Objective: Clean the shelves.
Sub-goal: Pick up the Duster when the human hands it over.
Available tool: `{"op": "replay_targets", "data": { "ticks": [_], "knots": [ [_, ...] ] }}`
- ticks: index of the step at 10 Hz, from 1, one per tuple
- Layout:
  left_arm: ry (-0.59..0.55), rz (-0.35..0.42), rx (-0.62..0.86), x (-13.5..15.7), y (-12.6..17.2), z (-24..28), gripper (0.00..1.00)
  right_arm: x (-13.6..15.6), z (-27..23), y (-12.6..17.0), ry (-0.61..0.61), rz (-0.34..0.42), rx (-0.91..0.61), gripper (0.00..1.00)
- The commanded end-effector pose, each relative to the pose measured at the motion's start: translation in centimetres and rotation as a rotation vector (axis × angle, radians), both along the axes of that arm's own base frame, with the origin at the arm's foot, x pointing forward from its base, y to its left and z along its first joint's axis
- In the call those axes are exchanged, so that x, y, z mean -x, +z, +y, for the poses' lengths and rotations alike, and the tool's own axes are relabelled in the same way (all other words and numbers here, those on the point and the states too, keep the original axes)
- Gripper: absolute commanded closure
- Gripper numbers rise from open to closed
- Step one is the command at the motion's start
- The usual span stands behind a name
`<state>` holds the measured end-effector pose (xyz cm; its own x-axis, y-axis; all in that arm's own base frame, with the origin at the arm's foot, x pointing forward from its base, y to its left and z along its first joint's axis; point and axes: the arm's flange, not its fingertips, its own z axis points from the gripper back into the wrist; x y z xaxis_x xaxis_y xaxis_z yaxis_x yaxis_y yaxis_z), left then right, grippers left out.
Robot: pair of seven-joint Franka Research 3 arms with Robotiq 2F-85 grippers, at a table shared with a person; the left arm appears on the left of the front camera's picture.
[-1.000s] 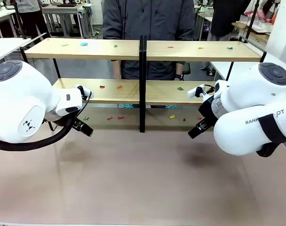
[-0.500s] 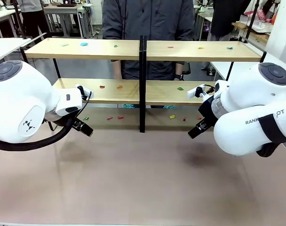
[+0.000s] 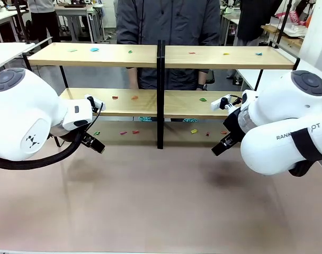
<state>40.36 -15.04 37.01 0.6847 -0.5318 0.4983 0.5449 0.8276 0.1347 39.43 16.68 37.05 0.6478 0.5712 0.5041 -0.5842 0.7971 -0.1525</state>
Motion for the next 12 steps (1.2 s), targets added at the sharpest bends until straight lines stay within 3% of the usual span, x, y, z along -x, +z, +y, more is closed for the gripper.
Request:
{"op": "replay_targets", "data": {
  "ticks": [1, 6, 7, 9, 11, 12],
  "knots": [
    [-0.001, 0.0, 0.0, 0.0, 0.0, 0.0, 0.0, 0.0, 0.0, 0.0, 0.0, 0.0, -0.001, 0.0],
    [0.0, 0.0, 0.0, 0.0, 0.0, 0.0, 0.0, 0.0, 0.0, 0.0, 0.0, 0.0, 0.0, 0.0],
    [-0.098, -0.055, 0.006, 2.1, 4.8, 1.8, 0.0, 1.3, -1.2, 4.8, 0.049, 0.042, -0.014, 0.0],
    [-0.195, -0.198, -0.025, 9.8, 15.0, 6.7, 0.0, 5.8, -7.1, 16.0, 0.046, 0.005, -0.068, 0.0],
    [-0.265, -0.345, 0.026, 16.0, 19.7, 11.1, 0.0, 9.8, -11.0, 21.5, 0.056, -0.079, -0.128, 0.0],
    [-0.277, -0.405, 0.091, 18.5, 20.8, 13.0, 0.0, 12.2, -12.7, 23.1, 0.015, -0.181, -0.144, 0.0]
  ]
}}
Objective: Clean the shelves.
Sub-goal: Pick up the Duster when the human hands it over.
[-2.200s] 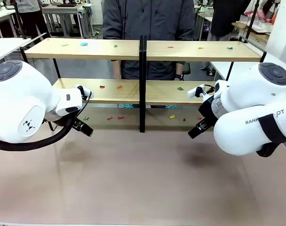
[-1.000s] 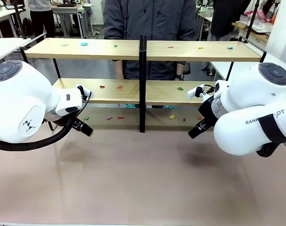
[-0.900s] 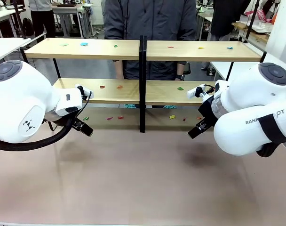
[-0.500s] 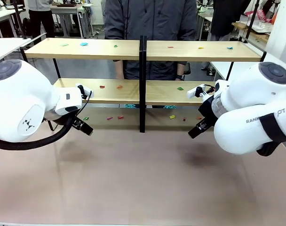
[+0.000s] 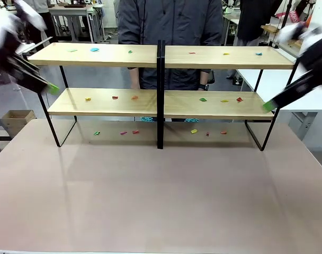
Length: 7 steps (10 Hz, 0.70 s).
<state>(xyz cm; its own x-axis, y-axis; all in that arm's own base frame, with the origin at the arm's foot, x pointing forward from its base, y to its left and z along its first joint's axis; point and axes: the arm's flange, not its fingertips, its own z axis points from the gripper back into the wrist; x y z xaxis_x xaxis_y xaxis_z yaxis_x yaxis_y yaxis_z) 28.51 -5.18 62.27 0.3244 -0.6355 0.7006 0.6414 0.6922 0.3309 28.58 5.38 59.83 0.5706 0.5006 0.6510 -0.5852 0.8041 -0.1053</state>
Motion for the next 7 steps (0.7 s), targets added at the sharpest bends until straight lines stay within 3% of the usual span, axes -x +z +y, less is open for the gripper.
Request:
{"op": "replay_targets", "data": {
  "ticks": [1, 2, 3, 5, 7],
  "knots": [
    [0.028, 0.07, -0.037, -3.6, -3.9, -3.1, 0.0, -3.1, 2.7, -3.8, 0.015, 0.062, 0.031, 0.0],
    [0.0, 0.0, 0.0, 0.0, 0.0, 0.0, 0.0, 0.0, 0.0, 0.0, 0.0, 0.0, 0.0, 0.0],
    [-0.153, -0.023, 0.086, 1.0, 0.8, 1.6, 0.0, 0.6, -2.4, 1.1, 0.017, -0.001, -0.086, 0.0],
    [-0.315, -0.089, 0.121, 5.5, 1.6, 6.3, 0.0, 3.7, -9.0, 3.0, -0.034, -0.011, -0.22, 0.0],
    [-0.36, -0.289, 0.227, 7.7, 1.7, 6.7, 0.0, 4.4, -10.0, 3.7, -0.037, -0.02, -0.233, 0.0]
  ]
}}
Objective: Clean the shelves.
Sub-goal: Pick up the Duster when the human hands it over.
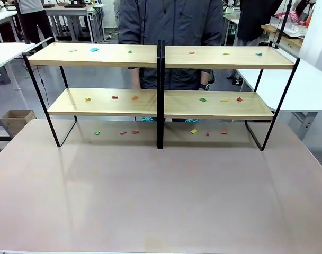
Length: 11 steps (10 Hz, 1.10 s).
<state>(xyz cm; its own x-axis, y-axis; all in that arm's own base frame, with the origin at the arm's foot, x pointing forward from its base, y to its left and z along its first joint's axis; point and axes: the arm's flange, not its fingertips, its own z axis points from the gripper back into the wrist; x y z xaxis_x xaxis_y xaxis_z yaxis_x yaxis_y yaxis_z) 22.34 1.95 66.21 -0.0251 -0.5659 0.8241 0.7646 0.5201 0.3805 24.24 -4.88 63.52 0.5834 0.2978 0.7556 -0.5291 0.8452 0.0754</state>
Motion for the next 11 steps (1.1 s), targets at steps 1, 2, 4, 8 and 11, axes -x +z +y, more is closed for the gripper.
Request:
{"op": "replay_targets", "data": {
  "ticks": [1, 2, 4, 8, 11],
  "knots": [
    [-0.024, -0.138, 0.173, 1.5, -2.4, -1.1, 0.0, 0.0, 0.2, -0.1, 0.031, -0.009, -0.005, 0.0],
    [0.03, -0.142, 0.231, 0.8, -2.5, -1.8, 0.0, 0.0, 0.3, -0.2, 0.036, -0.006, -0.006, 0.0],
    [0.155, -0.101, 0.38, 0.8, -4.2, -0.3, 0.0, 0.0, 0.2, -0.5, 0.051, -0.011, -0.025, 0.0],
    [0.181, 0.047, 0.488, 0.8, -6.8, 1.7, 0.0, -0.5, 0.6, -0.3, 0.106, -0.028, -0.045, 0.0],
    [0.143, 0.124, 0.374, -1.0, -7.3, 0.2, 0.0, -1.8, 1.4, -0.3, 0.163, -0.042, -0.097, 0.0]
  ]
}}
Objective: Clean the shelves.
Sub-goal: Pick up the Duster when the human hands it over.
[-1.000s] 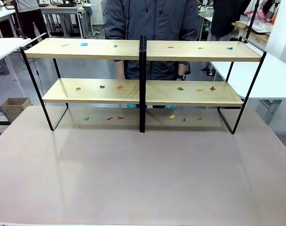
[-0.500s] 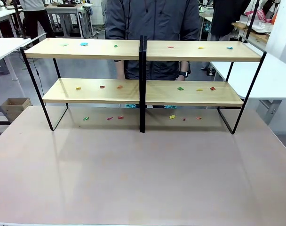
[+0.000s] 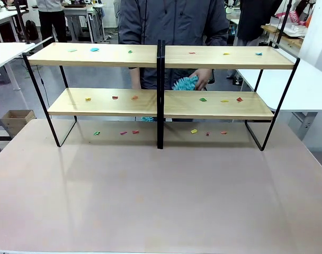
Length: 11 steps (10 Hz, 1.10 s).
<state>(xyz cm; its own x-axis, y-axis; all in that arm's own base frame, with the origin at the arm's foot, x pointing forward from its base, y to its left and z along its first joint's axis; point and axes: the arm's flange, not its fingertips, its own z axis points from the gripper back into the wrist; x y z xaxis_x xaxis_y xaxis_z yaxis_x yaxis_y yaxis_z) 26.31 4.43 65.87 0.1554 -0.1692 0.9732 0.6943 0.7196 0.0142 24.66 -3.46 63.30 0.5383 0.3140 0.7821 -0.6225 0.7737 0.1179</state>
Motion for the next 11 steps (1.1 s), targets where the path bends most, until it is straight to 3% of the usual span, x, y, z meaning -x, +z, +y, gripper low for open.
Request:
{"op": "replay_targets", "data": {
  "ticks": [1, 3, 5, 8, 11],
  "knots": [
    [-0.019, 0.0, -0.061, 2.7, -7.0, -2.4, 0.0, -1.9, -0.1, -0.1, 0.067, -0.029, -0.058, 0.0],
    [-0.036, 0.009, -0.103, 2.4, -7.1, -2.3, 0.0, -2.5, -0.3, 0.0, 0.071, -0.073, -0.132, 0.0],
    [-0.05, 0.008, -0.112, 2.2, -7.1, -2.0, 0.0, -2.7, -1.0, 0.4, -0.038, -0.094, -0.251, 0.0],
    [-0.06, 0.01, -0.126, 1.9, -7.2, -1.9, 0.0, -2.0, -1.8, 1.5, -0.101, -0.085, -0.219, 0.0],
    [-0.074, 0.017, -0.128, 1.7, -7.3, -2.0, 0.0, -1.9, -2.5, 0.7, -0.12, -0.068, -0.227, 0.0]
  ]
}}
